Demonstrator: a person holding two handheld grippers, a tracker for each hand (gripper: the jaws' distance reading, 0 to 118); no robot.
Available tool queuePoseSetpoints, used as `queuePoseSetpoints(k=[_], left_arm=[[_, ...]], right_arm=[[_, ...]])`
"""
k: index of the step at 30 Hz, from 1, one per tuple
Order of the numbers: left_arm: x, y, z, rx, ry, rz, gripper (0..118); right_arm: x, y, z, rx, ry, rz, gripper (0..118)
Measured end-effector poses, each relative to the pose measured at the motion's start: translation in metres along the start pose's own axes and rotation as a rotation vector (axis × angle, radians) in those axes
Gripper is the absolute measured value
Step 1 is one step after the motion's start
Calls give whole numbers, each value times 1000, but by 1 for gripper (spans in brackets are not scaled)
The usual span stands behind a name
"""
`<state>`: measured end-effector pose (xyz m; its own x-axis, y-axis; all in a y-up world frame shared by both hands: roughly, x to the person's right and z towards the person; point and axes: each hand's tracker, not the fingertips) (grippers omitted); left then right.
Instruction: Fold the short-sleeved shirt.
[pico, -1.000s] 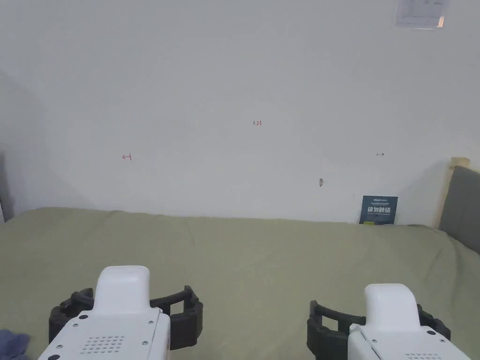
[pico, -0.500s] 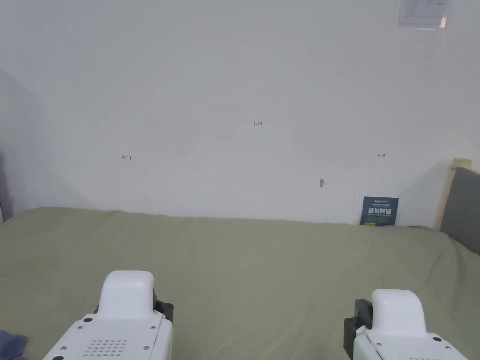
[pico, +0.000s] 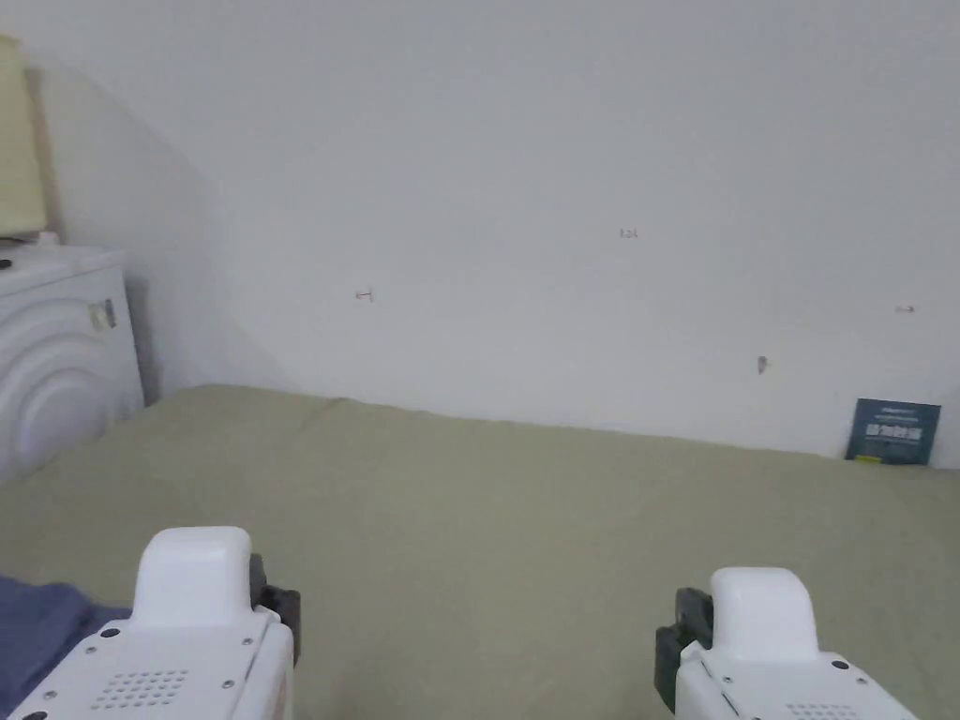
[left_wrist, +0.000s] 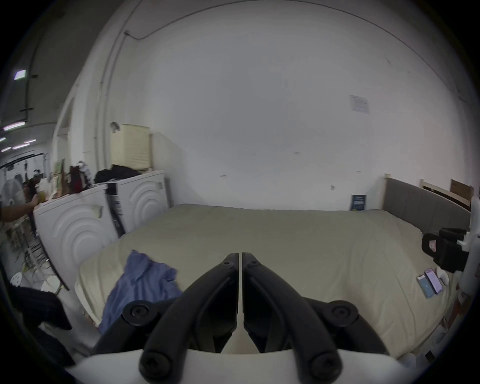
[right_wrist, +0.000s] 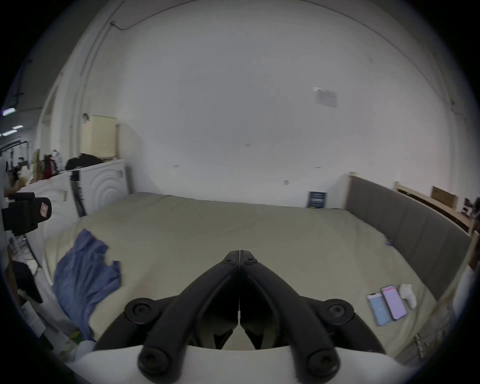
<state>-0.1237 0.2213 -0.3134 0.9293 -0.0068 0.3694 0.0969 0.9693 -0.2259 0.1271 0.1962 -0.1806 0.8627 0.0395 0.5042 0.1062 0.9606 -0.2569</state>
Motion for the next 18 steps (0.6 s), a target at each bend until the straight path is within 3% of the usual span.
queuePoseSetpoints(k=[8,12,18], left_arm=[[-107,-6,30,-32,277,7,1],[-137,-17,31,-46,324,-6,1],[-152,-31,18,-105,297,21,1]], right_arm=[[-102,4,-18,2,300,31,1],[-124,3,-19,-2,332,58,1],[-129,-5,-21,-34,366,45,1]])
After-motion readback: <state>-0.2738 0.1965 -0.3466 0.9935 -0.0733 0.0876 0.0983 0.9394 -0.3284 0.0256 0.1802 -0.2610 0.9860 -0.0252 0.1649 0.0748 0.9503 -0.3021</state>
